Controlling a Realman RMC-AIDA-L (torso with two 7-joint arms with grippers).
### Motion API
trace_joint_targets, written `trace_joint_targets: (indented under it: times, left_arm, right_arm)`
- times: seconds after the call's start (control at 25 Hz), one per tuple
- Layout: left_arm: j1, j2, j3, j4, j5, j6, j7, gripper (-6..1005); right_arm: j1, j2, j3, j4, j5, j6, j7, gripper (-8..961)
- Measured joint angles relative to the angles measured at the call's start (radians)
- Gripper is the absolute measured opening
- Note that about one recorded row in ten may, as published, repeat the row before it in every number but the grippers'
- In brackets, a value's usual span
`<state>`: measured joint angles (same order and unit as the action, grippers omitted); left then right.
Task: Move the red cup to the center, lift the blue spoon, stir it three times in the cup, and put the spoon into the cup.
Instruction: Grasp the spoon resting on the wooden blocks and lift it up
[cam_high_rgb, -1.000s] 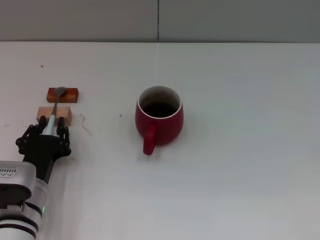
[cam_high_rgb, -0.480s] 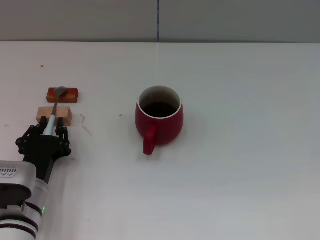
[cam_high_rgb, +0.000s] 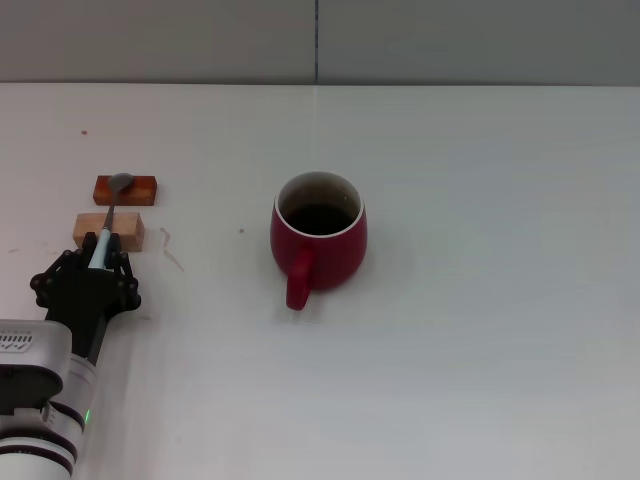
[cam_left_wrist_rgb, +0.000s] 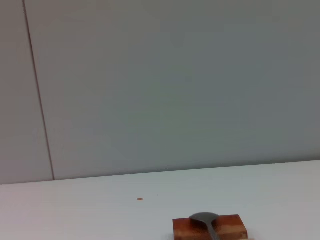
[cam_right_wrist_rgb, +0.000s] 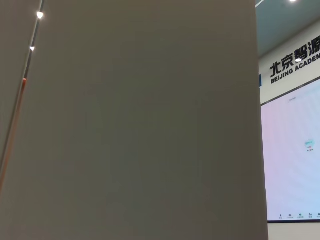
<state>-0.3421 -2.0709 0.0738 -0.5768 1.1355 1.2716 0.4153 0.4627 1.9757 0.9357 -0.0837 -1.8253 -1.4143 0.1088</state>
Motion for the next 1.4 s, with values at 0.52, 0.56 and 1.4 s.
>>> trace_joint_targets:
  times: [0.52, 0.56, 1.4]
  left_arm:
    - [-0.001, 0.002, 0.000, 0.003, 0.001, -0.006, 0.001, 214]
    - [-0.001, 0.002, 0.000, 0.003, 0.001, -0.008, 0.001, 214]
    - [-0.003, 0.002, 0.005, 0.003, 0.001, -0.011, 0.007, 169]
  right_arm:
    - [0.001, 0.001, 0.000, 0.002, 0.000, 0.000, 0.000, 542]
    - [0.002, 0.001, 0.000, 0.002, 0.000, 0.000, 0.000, 542]
    - [0.007, 0.003, 0.000, -0.001, 0.000, 0.000, 0.000, 542]
